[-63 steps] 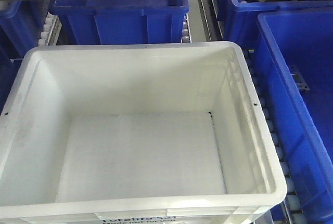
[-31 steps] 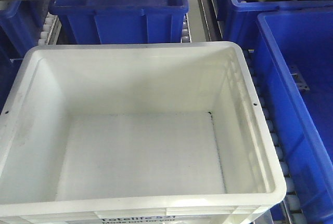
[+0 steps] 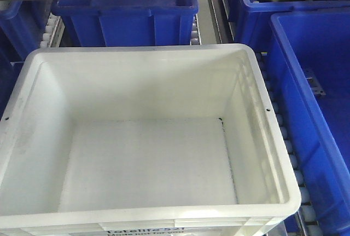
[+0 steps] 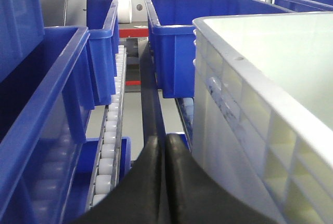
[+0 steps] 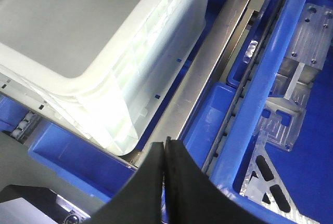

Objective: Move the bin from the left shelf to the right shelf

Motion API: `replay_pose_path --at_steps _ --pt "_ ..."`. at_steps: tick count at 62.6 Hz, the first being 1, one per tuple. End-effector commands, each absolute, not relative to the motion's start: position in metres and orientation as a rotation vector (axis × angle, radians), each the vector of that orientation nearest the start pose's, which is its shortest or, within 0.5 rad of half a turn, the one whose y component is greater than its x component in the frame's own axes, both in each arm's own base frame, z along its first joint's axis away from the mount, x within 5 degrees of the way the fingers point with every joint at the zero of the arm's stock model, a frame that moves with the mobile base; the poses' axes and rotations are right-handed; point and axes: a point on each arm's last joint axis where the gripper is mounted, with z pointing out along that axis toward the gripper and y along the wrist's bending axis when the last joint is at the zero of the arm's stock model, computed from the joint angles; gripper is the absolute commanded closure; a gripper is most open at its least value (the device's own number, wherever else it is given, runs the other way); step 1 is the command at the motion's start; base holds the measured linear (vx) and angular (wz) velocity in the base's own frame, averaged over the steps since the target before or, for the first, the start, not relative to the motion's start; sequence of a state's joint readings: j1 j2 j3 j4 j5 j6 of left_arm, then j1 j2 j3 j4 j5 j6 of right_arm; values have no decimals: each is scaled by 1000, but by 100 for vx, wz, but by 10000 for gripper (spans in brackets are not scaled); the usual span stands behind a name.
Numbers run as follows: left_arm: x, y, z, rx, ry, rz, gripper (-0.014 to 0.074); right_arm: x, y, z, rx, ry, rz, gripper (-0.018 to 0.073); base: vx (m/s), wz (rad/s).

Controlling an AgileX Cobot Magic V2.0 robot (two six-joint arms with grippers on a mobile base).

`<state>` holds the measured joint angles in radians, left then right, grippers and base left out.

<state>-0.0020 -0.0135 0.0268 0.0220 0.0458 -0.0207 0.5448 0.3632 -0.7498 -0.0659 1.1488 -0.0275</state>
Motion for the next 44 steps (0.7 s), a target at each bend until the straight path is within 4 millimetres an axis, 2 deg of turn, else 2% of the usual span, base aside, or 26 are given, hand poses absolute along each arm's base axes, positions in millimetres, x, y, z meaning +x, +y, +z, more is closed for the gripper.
replay_pose_path --at_steps 1,44 --pt "54 1 216 -53 1425 -20 596 35 14 347 -623 2090 206 568 0 0" --pt "54 2 217 -88 1413 -36 595 35 14 347 -623 2090 205 568 0 0"
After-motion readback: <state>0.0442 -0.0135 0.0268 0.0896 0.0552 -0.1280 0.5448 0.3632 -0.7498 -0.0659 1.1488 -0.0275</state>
